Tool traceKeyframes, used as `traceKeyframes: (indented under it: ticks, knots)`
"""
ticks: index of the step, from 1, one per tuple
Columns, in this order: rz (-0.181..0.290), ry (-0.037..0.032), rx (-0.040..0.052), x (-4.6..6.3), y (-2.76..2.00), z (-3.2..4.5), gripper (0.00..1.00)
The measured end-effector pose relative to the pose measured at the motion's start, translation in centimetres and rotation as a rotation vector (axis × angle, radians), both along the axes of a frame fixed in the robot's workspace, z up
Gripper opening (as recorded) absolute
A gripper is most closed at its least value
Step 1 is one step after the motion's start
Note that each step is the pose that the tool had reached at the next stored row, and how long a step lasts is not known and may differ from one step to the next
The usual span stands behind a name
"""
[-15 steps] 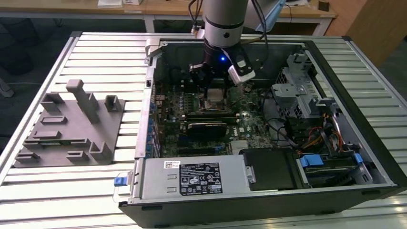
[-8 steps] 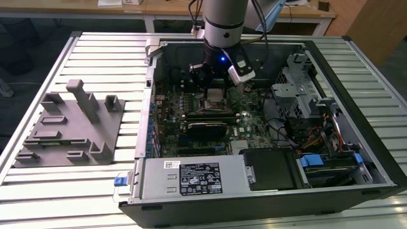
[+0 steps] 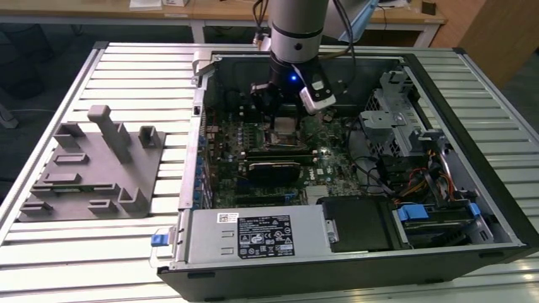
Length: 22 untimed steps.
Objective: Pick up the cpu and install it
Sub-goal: 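Place the cpu into insertion slot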
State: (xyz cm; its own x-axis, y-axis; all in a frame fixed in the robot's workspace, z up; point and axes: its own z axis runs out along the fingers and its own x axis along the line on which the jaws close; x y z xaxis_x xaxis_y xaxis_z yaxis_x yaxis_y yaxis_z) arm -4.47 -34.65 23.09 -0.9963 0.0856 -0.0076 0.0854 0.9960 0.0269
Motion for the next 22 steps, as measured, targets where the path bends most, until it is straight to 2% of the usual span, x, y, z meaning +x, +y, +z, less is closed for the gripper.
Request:
traceKeyframes:
  ticks: [22]
  knots:
    - [-0.4,0.0,-0.0001,0.0,0.0,-0.14,0.55]
